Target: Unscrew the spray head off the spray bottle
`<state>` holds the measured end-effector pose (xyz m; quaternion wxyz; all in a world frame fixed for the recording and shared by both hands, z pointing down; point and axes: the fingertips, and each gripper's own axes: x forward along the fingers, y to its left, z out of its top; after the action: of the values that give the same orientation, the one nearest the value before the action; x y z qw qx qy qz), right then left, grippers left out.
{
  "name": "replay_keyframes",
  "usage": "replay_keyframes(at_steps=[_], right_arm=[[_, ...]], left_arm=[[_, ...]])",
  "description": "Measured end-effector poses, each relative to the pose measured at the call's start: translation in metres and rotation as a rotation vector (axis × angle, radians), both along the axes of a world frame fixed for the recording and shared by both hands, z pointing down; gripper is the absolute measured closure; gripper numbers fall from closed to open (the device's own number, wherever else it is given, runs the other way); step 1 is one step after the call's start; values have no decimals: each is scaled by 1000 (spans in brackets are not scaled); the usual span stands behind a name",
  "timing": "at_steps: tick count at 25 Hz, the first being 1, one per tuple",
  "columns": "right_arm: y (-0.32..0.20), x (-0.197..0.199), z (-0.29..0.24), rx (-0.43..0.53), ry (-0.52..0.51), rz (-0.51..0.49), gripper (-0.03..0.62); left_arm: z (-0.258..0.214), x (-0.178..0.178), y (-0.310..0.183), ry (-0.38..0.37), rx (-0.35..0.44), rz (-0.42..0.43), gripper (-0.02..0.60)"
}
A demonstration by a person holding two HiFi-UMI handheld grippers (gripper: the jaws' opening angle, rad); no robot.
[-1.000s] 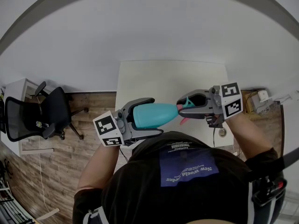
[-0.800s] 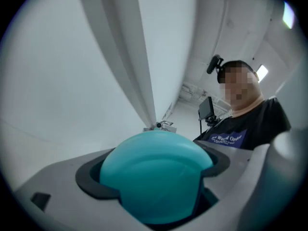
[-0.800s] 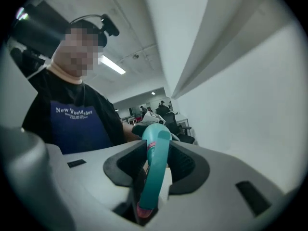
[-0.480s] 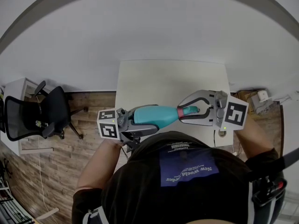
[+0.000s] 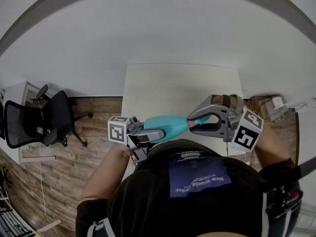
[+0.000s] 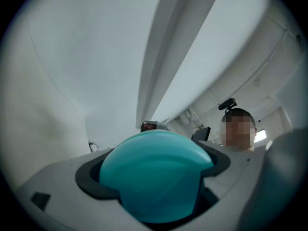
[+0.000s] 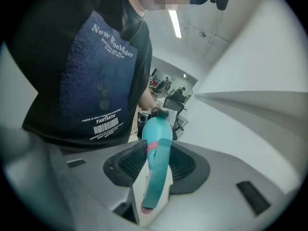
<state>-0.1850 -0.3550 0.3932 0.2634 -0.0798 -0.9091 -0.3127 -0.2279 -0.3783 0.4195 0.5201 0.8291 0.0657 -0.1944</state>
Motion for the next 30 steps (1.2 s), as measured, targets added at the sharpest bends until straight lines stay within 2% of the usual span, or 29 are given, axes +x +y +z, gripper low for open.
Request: replay_keyframes(at_steps=[8, 17, 21, 26, 30], right_arm=[[-8, -3, -12, 44, -37, 35, 470], [-12, -6, -20, 89, -49, 62, 465], [-14, -8, -26, 85, -70, 74, 422], [-14, -4, -30, 99, -85, 85, 399], [-12, 6, -40, 104, -111, 116, 399]], left_arm=[[-13, -7, -5, 21, 149, -103, 92], [-20, -13, -6, 29, 219, -142, 92], [-22, -16, -6, 35, 248, -152, 92], [-24, -18, -7, 43, 278, -176, 92], [-28, -21, -5, 29, 333, -212, 92]])
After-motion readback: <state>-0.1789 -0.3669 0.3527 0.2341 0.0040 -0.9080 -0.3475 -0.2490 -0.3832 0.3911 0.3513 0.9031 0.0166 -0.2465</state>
